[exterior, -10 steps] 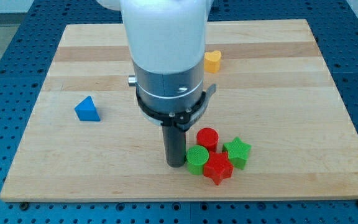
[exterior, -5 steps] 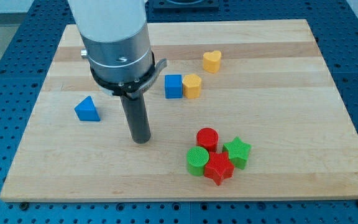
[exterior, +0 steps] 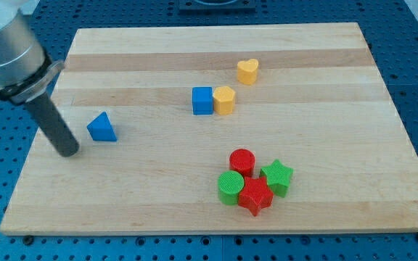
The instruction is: Move the blue triangle into the blue cube
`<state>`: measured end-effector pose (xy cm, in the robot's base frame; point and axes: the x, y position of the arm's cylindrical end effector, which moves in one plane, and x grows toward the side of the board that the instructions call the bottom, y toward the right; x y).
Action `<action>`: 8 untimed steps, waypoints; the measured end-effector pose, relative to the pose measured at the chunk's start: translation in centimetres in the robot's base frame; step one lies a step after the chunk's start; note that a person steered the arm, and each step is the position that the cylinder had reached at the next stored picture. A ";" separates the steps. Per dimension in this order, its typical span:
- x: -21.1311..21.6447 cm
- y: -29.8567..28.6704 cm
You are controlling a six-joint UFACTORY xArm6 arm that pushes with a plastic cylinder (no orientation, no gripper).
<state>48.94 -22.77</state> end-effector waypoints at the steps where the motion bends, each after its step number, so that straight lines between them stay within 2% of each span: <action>1: -2.0 2.6; 4: -5.5 11.1; 5: -7.5 11.4; 6: -7.5 8.3; 8: -8.1 12.3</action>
<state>40.89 -10.51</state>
